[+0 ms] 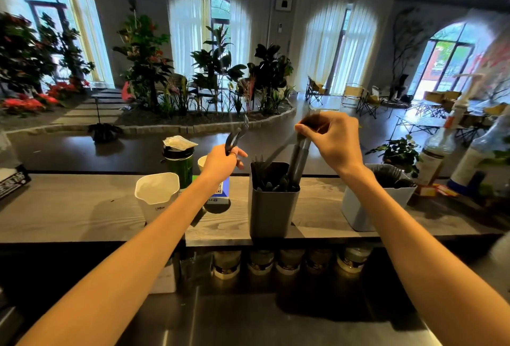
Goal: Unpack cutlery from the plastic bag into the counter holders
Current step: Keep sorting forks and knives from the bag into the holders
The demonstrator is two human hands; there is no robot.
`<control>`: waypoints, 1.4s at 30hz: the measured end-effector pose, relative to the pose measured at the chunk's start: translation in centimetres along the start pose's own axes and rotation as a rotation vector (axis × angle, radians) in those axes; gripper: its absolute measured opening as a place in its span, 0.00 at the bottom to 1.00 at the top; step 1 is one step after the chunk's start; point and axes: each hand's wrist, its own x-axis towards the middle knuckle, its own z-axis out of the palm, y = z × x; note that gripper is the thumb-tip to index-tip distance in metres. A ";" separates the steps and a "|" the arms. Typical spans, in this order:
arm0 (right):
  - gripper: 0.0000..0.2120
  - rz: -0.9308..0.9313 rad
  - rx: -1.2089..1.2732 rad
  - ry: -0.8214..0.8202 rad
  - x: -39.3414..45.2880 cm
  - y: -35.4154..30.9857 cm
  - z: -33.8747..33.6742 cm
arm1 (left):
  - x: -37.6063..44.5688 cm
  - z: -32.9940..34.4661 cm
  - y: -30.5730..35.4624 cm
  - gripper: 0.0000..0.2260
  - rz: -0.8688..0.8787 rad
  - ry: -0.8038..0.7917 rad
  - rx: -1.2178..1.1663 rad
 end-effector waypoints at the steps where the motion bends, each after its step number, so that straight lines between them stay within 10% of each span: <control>1: 0.06 0.006 -0.011 0.003 -0.2 0.0 -0.1 | 0.2 0.2 -0.1 0.15 0.002 0.000 0.005; 13: 0.13 0.133 -0.093 -0.464 -1.8 3.7 6.3 | 1.6 2.1 -0.5 0.07 0.068 0.110 0.034; 23: 0.19 0.075 -0.148 -0.549 -6.1 3.6 7.8 | 0.8 3.5 -1.3 0.14 0.138 0.021 0.163; 37: 0.17 0.202 0.016 -0.288 -7.4 3.4 6.6 | 0.0 3.2 0.8 0.10 0.230 -0.056 0.559; 42: 0.18 0.209 0.179 -0.122 -6.1 2.6 3.9 | -1.5 2.6 2.6 0.11 0.187 -0.124 0.014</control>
